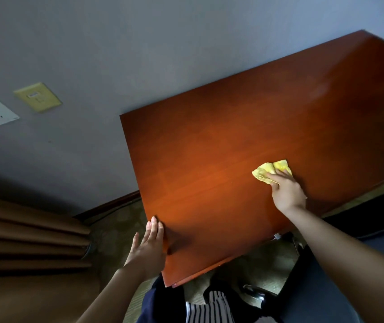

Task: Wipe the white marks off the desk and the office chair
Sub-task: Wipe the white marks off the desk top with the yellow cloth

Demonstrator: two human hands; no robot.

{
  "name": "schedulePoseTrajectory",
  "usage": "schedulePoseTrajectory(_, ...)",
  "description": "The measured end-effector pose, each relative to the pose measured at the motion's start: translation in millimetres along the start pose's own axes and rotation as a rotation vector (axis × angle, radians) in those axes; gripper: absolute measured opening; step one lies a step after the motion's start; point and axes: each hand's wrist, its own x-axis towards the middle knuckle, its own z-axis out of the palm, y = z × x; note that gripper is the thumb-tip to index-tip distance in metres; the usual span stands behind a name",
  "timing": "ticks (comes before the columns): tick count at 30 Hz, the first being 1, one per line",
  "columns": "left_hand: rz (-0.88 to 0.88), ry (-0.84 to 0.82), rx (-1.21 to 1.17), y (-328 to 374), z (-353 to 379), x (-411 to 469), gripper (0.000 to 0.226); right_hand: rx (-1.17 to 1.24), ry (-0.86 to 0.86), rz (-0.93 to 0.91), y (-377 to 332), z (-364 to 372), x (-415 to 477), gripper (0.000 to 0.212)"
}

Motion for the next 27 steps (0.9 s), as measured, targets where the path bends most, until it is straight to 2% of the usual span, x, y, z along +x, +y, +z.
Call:
schedulePoseTrajectory(2, 0.021, 0.007, -0.030, -6.3, -0.4, -0.7, 0.073, -0.022, 0.039, 0.011, -14.9, 11.7, -7.4, 0.041)
schedulePoseTrajectory(5, 0.057, 0.020, -0.060, -18.5, -8.5, -1.0, 0.076, -0.066, 0.028, -0.103, -44.8, 35.0, -33.5, 0.040)
schedulePoseTrajectory(13, 0.089, 0.017, -0.102, -39.6, -22.3, 0.1, 0.078, 0.036, -0.100, -0.721, -118.9, 87.9, -141.5, 0.038)
schedulePoseTrajectory(18, 0.066, 0.038, -0.138, -36.6, -26.0, -2.4, 0.077, 0.014, -0.202, -1.183, -89.9, 95.9, -163.5, 0.025)
schedulePoseTrajectory(21, 0.047, 0.052, -0.175, -33.1, -24.4, -4.6, 0.075, -0.041, -0.289, -1.389, -59.1, 81.4, -152.1, 0.023)
schedulePoseTrajectory(23, 0.028, 0.062, -0.203, -31.1, -23.7, -5.7, 0.074, -0.085, -0.359, -1.442, -39.4, 65.3, -138.7, 0.030)
schedulePoseTrajectory(27, 0.017, 0.059, -0.237, -28.8, -22.7, -5.9, 0.075, -0.053, -0.398, -1.357, -5.5, 28.8, -108.6, 0.042)
